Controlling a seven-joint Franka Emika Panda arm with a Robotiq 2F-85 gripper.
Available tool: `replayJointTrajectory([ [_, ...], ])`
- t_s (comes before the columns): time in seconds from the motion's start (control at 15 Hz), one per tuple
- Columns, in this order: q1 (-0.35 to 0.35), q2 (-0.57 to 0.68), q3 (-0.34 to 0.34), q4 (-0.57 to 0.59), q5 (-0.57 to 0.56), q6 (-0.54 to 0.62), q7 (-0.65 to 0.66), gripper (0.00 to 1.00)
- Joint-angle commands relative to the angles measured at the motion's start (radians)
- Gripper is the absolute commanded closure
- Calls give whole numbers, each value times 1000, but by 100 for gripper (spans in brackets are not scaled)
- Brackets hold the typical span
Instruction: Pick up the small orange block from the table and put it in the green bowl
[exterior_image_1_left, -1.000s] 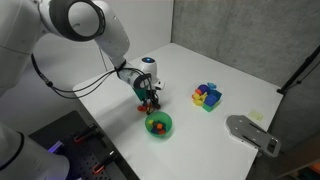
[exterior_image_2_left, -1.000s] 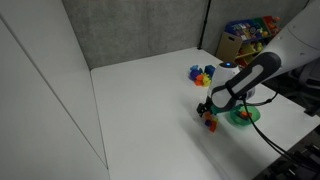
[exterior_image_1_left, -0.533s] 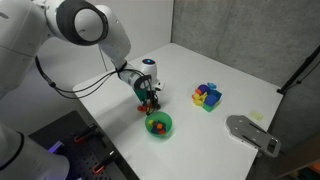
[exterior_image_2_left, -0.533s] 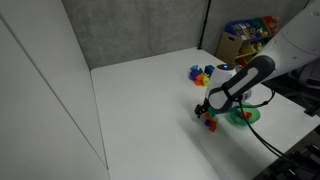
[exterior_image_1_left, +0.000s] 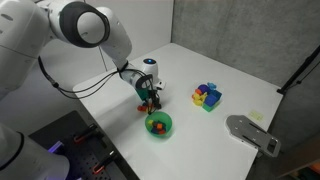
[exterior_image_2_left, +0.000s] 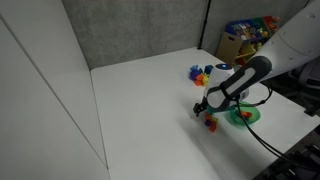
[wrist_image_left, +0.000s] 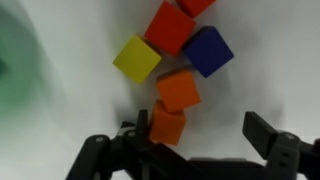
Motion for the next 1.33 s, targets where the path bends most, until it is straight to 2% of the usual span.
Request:
replayJointTrajectory([
  [0.0, -9, 2, 0, 18, 5, 8, -6, 34],
  [0.47, -1, -36, -16, 8, -4, -9, -5, 91],
  [0.53, -3, -51, -17, 4, -5, -17, -9, 94],
  [0.6, -6, -69, -18, -4, -7, -27, -14, 91],
  [0.87, -33, -144, -7, -39, -11, -68, -51, 90],
  [1.27, -101, -272, -17, -137, -22, -146, -125, 90],
])
